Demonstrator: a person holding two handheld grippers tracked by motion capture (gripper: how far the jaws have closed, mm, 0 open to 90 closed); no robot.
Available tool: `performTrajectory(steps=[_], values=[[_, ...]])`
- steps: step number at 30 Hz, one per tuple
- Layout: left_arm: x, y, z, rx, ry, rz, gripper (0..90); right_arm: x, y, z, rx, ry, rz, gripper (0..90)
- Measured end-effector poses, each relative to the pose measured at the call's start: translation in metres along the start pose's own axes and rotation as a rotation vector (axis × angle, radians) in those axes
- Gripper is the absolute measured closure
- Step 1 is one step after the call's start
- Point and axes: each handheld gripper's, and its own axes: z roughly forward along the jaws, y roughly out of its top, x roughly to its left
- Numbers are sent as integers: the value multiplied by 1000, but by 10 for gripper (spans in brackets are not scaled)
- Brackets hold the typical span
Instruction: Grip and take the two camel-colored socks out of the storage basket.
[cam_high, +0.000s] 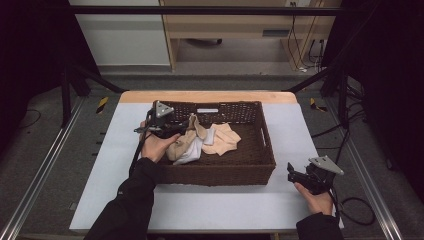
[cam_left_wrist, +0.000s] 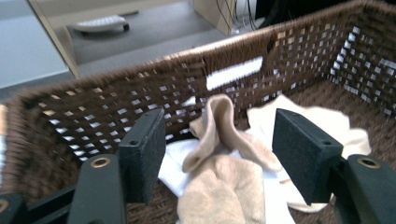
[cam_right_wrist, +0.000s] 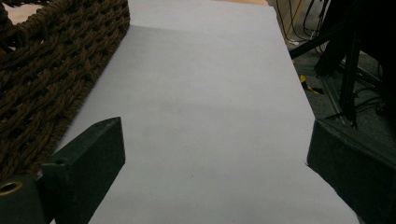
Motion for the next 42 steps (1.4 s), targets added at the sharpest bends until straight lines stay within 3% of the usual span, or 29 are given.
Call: performTrajectory(steps=[14,23,30,37,42], values=[[-1,-23,21,110,-14,8,329,0,-1,1,11,1,-9,45],[-4,-27,24,164,-5,47,328,1,-1,2,22,-2,-15,45],[-8,-30,27,201,-22,64,332,1,-2,2,23,-5,-17,45],[-12,-32,30,247,-27,84,366,1,-2,3,28,-5,-19,45],[-13,-34,32,284,-43,100,456,1,-2,3,31,-7,-17,45]])
